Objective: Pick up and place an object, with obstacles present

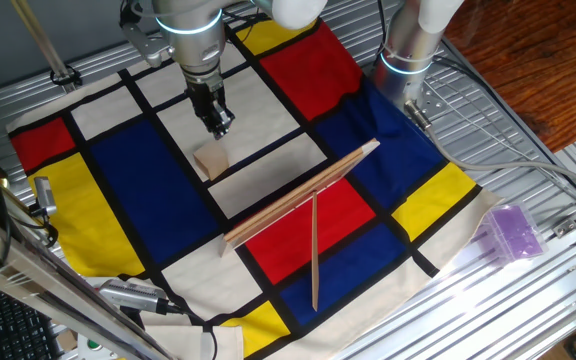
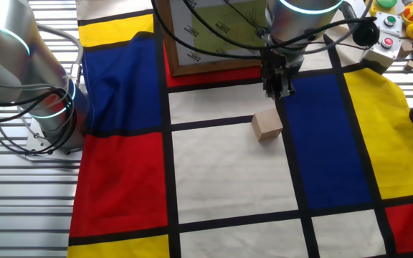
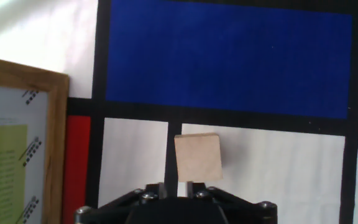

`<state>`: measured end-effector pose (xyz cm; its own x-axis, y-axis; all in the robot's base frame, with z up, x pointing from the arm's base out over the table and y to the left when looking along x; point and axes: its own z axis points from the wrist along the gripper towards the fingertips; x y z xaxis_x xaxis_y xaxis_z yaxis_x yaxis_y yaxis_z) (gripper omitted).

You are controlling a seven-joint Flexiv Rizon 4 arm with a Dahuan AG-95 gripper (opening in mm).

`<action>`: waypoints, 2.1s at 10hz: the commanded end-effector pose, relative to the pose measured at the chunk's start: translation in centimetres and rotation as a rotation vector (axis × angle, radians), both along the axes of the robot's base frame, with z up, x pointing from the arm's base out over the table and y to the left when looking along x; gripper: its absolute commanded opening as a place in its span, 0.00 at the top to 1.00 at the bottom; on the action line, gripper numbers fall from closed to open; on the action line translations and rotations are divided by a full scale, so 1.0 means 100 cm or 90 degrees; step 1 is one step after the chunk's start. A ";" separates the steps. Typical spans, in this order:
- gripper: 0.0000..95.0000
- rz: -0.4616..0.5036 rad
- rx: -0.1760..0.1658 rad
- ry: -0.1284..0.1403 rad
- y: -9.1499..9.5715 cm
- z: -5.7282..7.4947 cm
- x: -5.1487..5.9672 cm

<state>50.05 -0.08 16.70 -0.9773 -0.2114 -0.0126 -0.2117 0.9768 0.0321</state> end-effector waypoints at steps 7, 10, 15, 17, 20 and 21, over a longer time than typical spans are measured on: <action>0.00 0.055 0.016 -0.039 -0.007 -0.071 0.016; 0.00 0.064 0.012 -0.040 -0.007 -0.080 0.018; 0.00 0.073 0.009 -0.045 -0.017 -0.093 0.026; 0.00 0.075 0.008 -0.046 -0.016 -0.102 0.025; 0.00 0.090 0.004 -0.045 -0.014 -0.111 0.024; 0.20 0.091 0.003 -0.045 -0.014 -0.114 0.024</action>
<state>52.46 -1.39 5.32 -0.9328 -0.3511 -0.0818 -0.3538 0.9351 0.0209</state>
